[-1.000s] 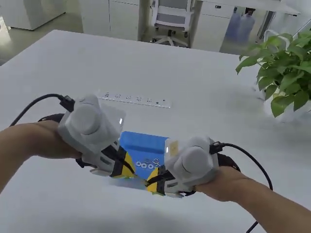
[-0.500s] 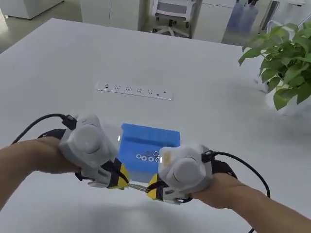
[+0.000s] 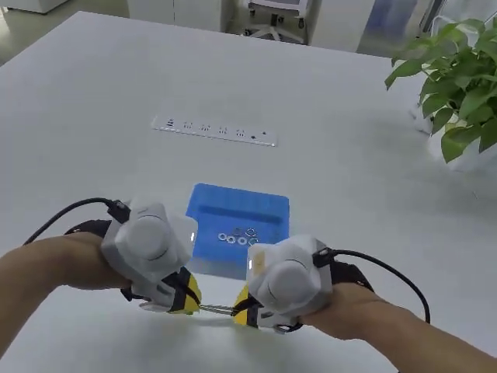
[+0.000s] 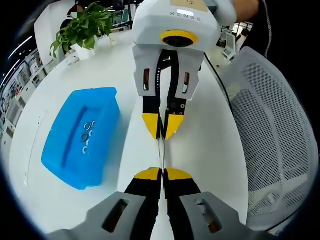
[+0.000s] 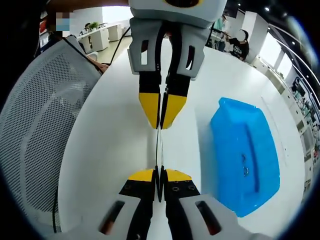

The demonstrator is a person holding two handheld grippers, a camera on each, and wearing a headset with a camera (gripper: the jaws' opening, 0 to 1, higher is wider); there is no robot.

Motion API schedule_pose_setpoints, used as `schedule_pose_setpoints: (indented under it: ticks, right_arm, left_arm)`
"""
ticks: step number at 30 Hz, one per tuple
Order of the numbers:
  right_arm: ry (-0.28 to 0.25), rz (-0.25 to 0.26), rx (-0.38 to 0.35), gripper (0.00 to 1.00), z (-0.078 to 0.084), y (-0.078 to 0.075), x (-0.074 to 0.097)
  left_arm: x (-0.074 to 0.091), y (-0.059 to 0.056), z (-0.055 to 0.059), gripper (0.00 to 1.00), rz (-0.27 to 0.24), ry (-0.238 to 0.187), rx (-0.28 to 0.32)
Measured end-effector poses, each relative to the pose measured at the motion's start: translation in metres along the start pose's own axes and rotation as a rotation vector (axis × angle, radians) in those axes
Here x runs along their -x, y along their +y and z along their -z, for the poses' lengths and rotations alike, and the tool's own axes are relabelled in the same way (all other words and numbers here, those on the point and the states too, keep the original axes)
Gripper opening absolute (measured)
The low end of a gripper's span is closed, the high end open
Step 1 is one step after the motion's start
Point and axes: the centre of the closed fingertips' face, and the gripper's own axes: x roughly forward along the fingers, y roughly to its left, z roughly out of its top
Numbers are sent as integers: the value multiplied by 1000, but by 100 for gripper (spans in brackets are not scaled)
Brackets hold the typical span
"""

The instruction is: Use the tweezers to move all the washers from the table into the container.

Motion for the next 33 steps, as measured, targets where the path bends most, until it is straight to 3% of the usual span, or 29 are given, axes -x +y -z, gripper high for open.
schedule_pose_setpoints:
  ticks: [13, 33]
  right_arm:
    - [-2, -19, -30, 10, 1, 13, -3]
    - [20, -29, -21, 15, 3, 16, -1]
  left_arm:
    - [-13, -10, 12, 6, 2, 34, 0]
    - [-15, -11, 14, 6, 10, 45, -5]
